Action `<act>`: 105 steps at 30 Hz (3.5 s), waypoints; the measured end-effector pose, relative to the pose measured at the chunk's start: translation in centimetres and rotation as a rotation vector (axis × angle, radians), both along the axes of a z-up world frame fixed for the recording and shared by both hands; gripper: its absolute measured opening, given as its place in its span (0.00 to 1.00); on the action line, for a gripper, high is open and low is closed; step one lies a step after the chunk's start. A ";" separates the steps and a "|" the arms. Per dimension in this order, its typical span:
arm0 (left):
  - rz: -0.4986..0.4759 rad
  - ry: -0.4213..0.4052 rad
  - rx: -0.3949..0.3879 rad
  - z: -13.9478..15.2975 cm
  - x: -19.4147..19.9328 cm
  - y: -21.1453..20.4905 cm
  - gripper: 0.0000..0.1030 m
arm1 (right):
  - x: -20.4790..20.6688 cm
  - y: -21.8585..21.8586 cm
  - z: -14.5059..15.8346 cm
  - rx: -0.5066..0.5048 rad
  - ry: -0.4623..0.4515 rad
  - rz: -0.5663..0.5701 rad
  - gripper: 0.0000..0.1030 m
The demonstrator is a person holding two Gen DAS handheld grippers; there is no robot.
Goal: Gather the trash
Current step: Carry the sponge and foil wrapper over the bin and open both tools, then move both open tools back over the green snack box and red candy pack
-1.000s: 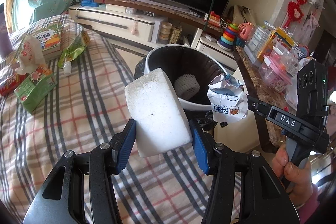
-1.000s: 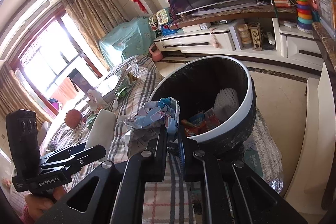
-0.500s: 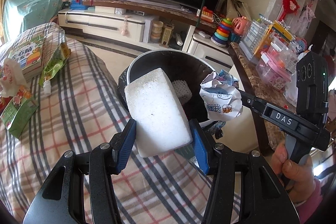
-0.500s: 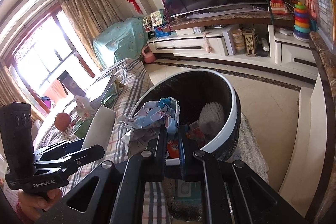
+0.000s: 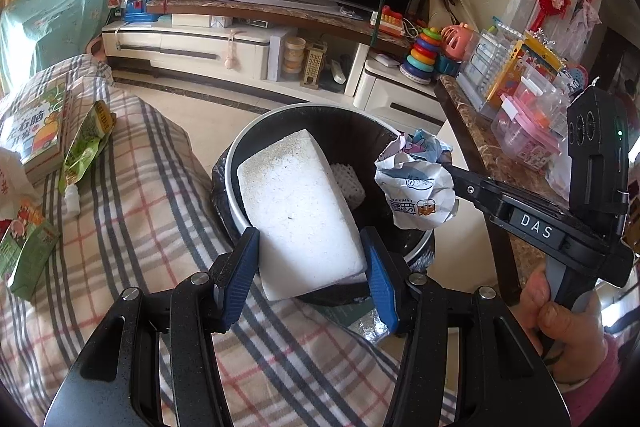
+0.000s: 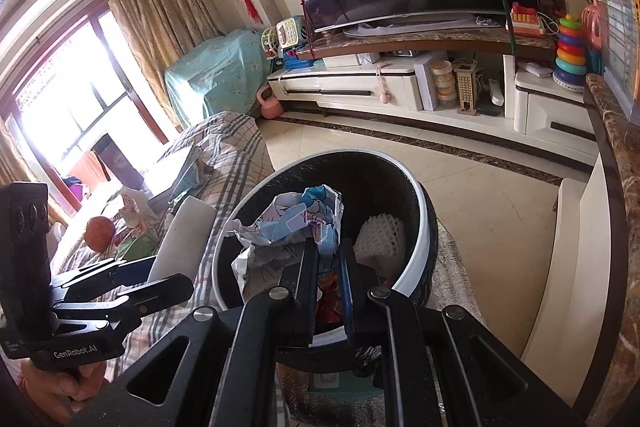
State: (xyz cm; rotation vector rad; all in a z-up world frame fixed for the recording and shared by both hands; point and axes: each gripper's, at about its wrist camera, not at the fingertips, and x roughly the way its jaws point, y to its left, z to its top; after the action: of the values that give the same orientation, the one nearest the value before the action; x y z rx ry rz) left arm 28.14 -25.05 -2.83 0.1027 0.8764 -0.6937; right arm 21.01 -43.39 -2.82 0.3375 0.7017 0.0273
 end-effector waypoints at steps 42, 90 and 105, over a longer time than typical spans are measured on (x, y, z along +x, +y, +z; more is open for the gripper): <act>0.047 0.002 0.025 -1.0 1.4 -0.1 0.82 | 1.8 -1.1 -0.1 0.007 0.015 -0.016 0.57; 0.490 0.034 0.017 -4.7 -1.1 27.0 0.83 | 4.4 19.5 -3.1 0.048 0.075 0.318 0.91; 0.370 -0.033 0.107 -5.1 7.1 24.4 0.83 | 6.5 20.0 -3.5 0.055 0.086 0.306 0.91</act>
State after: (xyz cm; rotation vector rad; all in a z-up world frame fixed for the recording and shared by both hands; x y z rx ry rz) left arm 35.21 -0.69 -7.96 0.0455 0.8719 -0.2993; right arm 27.55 -23.34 -6.27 0.2828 0.8342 0.3243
